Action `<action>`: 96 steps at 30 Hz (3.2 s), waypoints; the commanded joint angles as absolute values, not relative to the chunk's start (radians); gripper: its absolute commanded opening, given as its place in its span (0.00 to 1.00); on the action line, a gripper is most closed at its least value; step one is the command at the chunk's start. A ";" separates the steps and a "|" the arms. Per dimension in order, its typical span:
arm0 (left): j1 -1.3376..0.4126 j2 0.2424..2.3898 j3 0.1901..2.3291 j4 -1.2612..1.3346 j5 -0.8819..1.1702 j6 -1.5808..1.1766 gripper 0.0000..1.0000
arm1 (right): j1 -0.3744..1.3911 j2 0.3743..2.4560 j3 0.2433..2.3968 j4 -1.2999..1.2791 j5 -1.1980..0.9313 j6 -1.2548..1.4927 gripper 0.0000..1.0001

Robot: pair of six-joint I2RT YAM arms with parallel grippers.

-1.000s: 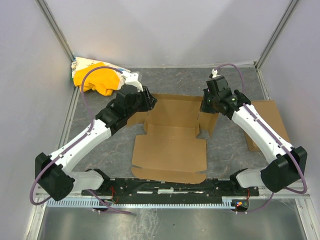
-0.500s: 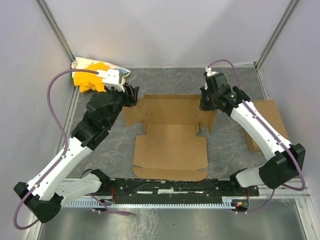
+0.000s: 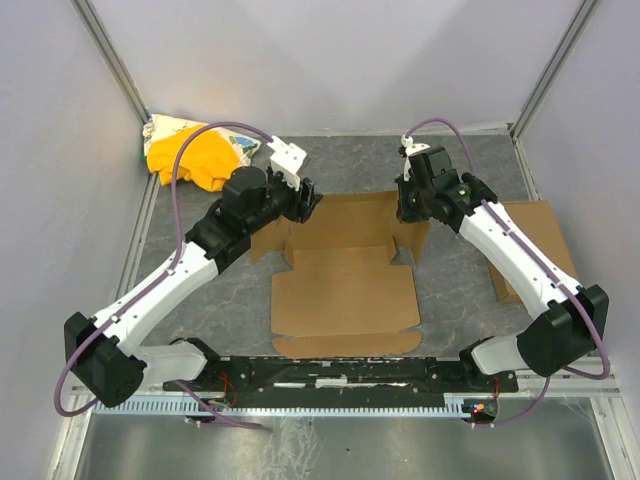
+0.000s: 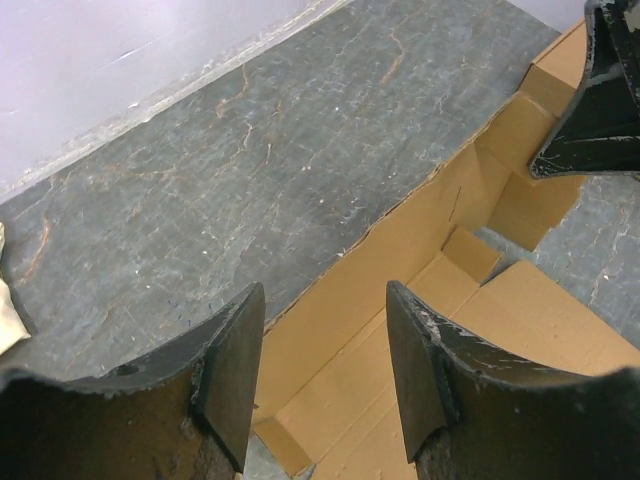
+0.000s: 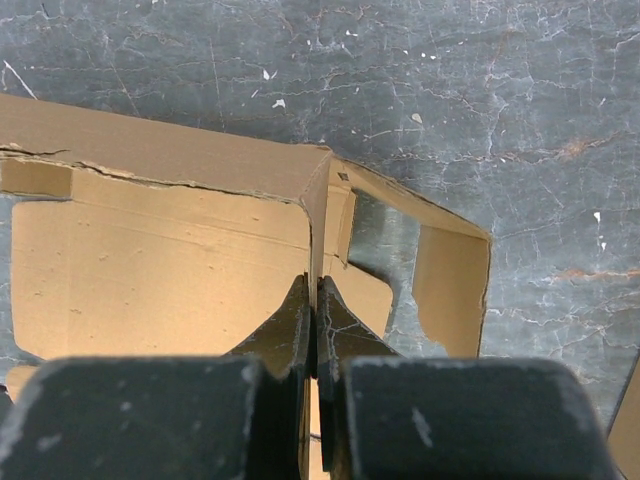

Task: Fold the paper box

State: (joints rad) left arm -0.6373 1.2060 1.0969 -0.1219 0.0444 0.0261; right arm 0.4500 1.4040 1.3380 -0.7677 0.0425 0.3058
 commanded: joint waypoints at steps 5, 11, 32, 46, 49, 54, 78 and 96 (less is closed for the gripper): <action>-0.657 1.239 1.140 -0.052 0.087 0.162 0.58 | 0.454 1.415 1.339 -0.726 0.029 0.412 0.02; -0.672 1.284 1.157 -0.072 -0.020 0.212 0.58 | 0.454 1.406 1.319 -0.709 0.029 0.445 0.02; -0.692 1.323 1.129 0.031 0.015 0.281 0.62 | 0.454 1.348 1.210 -0.644 -0.034 0.338 0.03; -0.731 1.336 1.090 -0.076 0.136 0.335 0.59 | 0.453 1.318 1.166 -0.629 -0.038 0.336 0.04; -0.734 1.338 1.069 -0.076 0.134 0.336 0.58 | 0.454 1.315 1.161 -0.631 -0.043 0.336 0.05; -0.748 1.336 1.060 -0.080 0.086 0.350 0.55 | 0.454 1.315 1.154 -0.633 -0.049 0.334 0.05; -0.885 1.380 0.961 0.008 -0.381 0.641 0.03 | 0.452 1.263 1.161 -0.688 -0.048 0.349 0.54; -1.004 1.425 0.835 0.175 -0.643 0.931 0.03 | 0.197 1.271 1.214 -0.781 0.052 0.312 0.61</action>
State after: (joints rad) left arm -0.9779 1.3975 0.8806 0.1268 -0.5426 0.8143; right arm 0.2485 1.2247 1.1881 -0.8093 0.1219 0.3355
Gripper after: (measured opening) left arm 0.051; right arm 0.623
